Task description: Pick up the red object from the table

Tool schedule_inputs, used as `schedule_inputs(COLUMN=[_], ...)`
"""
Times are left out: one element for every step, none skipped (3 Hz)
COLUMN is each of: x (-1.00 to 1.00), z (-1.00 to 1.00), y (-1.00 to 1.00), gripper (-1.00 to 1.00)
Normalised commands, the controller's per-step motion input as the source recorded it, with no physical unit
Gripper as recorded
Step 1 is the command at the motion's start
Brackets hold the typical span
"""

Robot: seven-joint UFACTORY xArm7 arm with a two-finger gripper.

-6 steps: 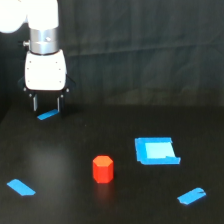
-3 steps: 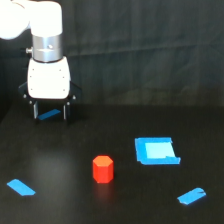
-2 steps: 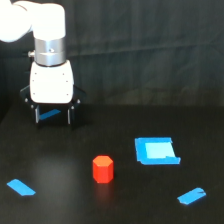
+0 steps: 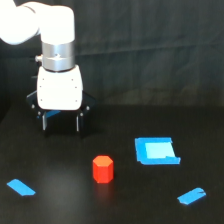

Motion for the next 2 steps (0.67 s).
schedule_inputs(x=[0.8,1.0], z=[-0.41,-0.57], y=[-0.83,-0.71], gripper=[0.89,1.0])
